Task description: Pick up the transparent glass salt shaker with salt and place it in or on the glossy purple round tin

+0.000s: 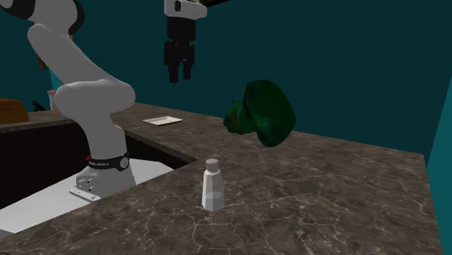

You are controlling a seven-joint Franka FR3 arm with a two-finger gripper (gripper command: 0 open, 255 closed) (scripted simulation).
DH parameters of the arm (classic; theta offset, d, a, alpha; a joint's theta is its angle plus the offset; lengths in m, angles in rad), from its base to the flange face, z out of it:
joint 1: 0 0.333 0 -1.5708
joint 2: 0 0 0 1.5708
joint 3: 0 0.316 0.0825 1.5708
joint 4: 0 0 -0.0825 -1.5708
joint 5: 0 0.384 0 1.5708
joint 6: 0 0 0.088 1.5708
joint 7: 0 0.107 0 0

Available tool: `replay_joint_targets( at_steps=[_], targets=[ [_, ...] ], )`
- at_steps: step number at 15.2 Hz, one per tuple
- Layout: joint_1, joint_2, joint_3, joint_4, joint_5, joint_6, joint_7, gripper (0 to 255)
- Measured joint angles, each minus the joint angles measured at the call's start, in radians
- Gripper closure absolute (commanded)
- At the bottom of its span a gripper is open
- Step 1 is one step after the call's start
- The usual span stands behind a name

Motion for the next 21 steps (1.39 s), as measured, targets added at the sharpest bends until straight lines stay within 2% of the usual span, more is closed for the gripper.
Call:
replay_joint_targets(
  at_steps=[3,9,16,21],
  targets=[
    [-0.009,0.019,-0.020,-0.013,-0.015,0.034,-0.024,0],
    [-0.043,0.142,-0.098,-0.036,-0.063,0.201,-0.117,0],
    [-0.071,0.358,-0.195,0.002,-0.086,0.404,-0.237,0],
    [-0.080,0.539,-0.258,0.072,-0.061,0.530,-0.330,0]
  ],
)
